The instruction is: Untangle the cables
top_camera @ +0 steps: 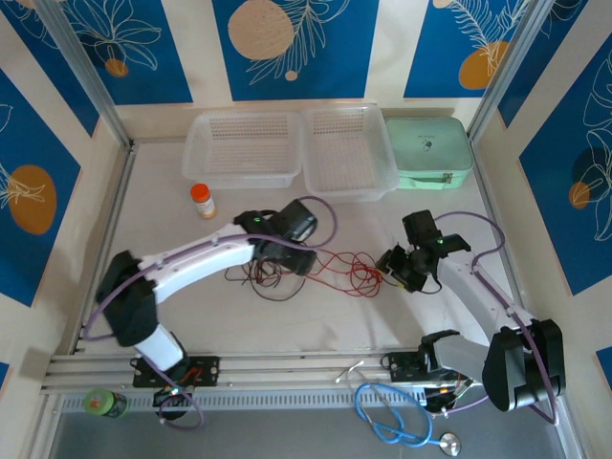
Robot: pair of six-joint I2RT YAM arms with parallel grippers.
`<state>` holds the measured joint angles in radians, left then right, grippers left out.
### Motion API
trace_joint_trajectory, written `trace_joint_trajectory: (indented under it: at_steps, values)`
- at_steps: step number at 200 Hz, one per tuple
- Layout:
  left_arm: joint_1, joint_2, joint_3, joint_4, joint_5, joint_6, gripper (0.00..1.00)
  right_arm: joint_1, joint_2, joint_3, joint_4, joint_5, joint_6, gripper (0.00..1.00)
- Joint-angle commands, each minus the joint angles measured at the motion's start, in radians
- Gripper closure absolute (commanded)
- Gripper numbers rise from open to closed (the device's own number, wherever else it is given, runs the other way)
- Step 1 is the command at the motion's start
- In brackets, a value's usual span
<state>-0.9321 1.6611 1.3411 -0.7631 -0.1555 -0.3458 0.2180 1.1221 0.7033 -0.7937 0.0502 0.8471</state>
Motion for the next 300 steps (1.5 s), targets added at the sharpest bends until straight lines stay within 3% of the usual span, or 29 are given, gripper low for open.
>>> trace_joint_trajectory:
  at_steps: [1,40,90,128,146,159,185,203,227,261,300]
  values:
    - [-0.060,0.154,0.130,0.030,0.066,0.086,0.22,-0.018,-0.004,-0.046,0.044,-0.018,0.048,0.45]
    - [-0.095,0.408,0.321,0.064,0.038,0.164,0.18,-0.038,0.017,-0.067,0.103,-0.012,0.064,0.45]
    - [-0.095,0.513,0.384,0.194,0.184,0.232,0.16,-0.068,0.076,-0.100,0.169,-0.023,0.079,0.45]
    - [-0.095,0.607,0.467,0.216,0.207,0.252,0.21,-0.074,0.138,-0.112,0.237,-0.055,0.101,0.48]
    - [-0.094,0.620,0.461,0.233,0.212,0.254,0.31,-0.074,0.172,-0.111,0.267,-0.073,0.111,0.51]
    - [-0.094,0.615,0.437,0.240,0.205,0.254,0.46,-0.071,0.200,-0.111,0.290,-0.085,0.118,0.54]
    - [-0.092,0.544,0.308,0.284,0.148,0.245,0.83,-0.063,0.240,-0.092,0.292,-0.078,0.117,0.70]
    - [-0.087,0.464,0.195,0.314,0.089,0.231,0.95,-0.062,0.243,-0.082,0.285,-0.073,0.110,0.81]
    - [-0.075,0.348,0.053,0.347,0.022,0.204,0.97,-0.065,0.245,-0.053,0.241,-0.041,0.079,0.91]
    - [-0.036,0.225,-0.100,0.360,-0.050,0.144,0.96,-0.089,0.243,-0.018,0.159,0.041,0.006,0.93]
    - [-0.004,0.162,-0.209,0.390,-0.067,0.106,0.84,-0.156,0.249,-0.007,0.118,0.081,-0.068,0.93]
